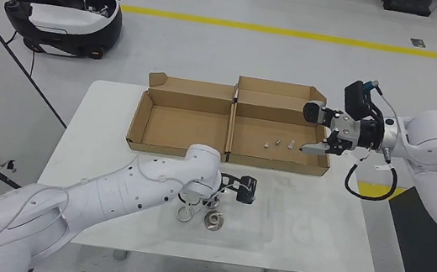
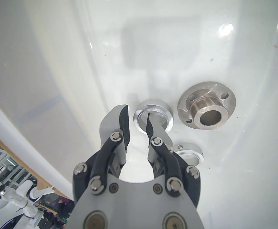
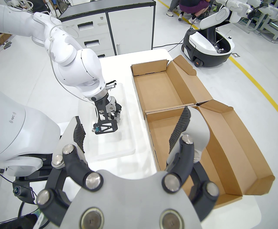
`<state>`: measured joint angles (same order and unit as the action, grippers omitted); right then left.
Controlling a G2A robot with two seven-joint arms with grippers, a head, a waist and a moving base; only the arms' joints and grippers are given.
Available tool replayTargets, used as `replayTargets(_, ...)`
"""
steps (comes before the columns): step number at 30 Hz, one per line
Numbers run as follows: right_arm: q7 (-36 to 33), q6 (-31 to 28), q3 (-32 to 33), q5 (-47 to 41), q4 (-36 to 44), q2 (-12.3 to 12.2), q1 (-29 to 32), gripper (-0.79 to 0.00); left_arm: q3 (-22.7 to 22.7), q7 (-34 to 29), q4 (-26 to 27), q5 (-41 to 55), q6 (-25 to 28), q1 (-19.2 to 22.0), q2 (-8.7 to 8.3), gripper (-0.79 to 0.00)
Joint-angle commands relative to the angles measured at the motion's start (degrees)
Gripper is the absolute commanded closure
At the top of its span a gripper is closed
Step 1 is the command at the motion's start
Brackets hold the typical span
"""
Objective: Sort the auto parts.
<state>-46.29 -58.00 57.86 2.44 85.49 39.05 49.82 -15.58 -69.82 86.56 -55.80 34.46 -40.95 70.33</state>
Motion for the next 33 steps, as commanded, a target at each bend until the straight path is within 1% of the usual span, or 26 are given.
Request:
replayTargets(1, 0.00, 0.00, 0.00, 0.00, 0.00, 0.00, 0.00, -0.785, 0.28, 0.09, -0.38, 0.16, 0.09, 0.16, 0.11, -0.234)
replayTargets(5, 0.00, 0.00, 0.00, 0.00, 0.00, 0.00, 0.00, -0.785, 0.66, 0.25, -1.01, 0.67, 0.25, 0.52, 0.33, -0.231)
replayTargets(10, 0.00, 0.00, 0.00, 0.00, 0.00, 0.00, 0.00, -0.785, 0.87, 0.14, -1.50, 1.04, 0.14, 0.77, 0.49, -0.185)
replayTargets(15, 0.00, 0.00, 0.00, 0.00, 0.00, 0.00, 0.00, -0.785, 0.93, 0.08, -1.85, 1.31, 0.08, 0.97, 0.43, -0.191)
replayTargets(23, 0.00, 0.00, 0.00, 0.00, 0.00, 0.00, 0.00, -0.785, 1.11, 0.22, -2.43, 1.74, 0.22, 1.19, 0.43, -0.237)
replayTargets(28, 0.00, 0.00, 0.00, 0.00, 0.00, 0.00, 0.00, -0.785, 1.52, 0.81, -3.35, 2.14, 0.81, 1.22, 0.62, -0.222)
replayTargets(31, 0.00, 0.00, 0.00, 0.00, 0.00, 0.00, 0.00, -0.785, 1.69, 1.11, -4.03, 2.39, 1.10, 1.30, 0.78, -0.163)
replayTargets(32, 0.00, 0.00, 0.00, 0.00, 0.00, 0.00, 0.00, -0.785, 1.74, 1.16, -4.19, 2.46, 1.16, 1.33, 0.83, -0.114)
replayTargets(33, 0.00, 0.00, 0.00, 0.00, 0.00, 0.00, 0.00, -0.785, 1.70, 1.23, -4.34, 2.64, 1.22, 1.36, 0.88, -0.022)
